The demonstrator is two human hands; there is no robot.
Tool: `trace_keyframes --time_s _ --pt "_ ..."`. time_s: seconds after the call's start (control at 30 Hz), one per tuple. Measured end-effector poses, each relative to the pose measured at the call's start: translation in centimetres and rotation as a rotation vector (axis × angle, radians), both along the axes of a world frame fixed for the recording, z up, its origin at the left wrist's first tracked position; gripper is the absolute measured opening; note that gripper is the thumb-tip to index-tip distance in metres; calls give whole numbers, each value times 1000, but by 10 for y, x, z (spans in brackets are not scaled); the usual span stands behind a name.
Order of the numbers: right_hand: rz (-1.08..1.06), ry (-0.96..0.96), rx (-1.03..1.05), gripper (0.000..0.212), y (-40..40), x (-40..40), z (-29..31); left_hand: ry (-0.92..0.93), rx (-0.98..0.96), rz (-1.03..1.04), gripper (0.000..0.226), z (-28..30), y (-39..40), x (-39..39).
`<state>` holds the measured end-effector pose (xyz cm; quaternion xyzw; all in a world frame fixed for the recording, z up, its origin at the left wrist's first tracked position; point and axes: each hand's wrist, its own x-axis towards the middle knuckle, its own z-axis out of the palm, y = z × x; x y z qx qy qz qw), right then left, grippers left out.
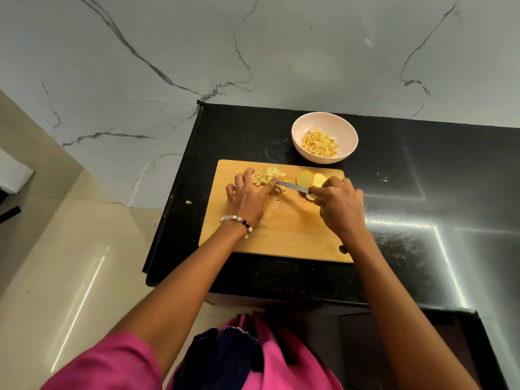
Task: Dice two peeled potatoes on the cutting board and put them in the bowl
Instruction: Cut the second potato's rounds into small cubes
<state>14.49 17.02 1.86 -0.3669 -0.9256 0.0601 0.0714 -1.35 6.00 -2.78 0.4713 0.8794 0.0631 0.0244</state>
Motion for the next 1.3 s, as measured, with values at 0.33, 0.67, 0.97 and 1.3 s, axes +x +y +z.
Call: trace_keyframes --time_s 0.33,0.67,0.97,1.3 --pt "-175 247 -303 33 15 23 -11 -13 298 26 41 -2 8 -11" --pt "-541 742 -919 19 12 34 -11 -268 310 66 40 23 67 24" --pt "-570 784 -900 13 9 39 -17 -62 -4 -141 66 17 92 25" --pt "-572 783 -902 18 10 38 -23 -378 283 -221 61 4 86 13"
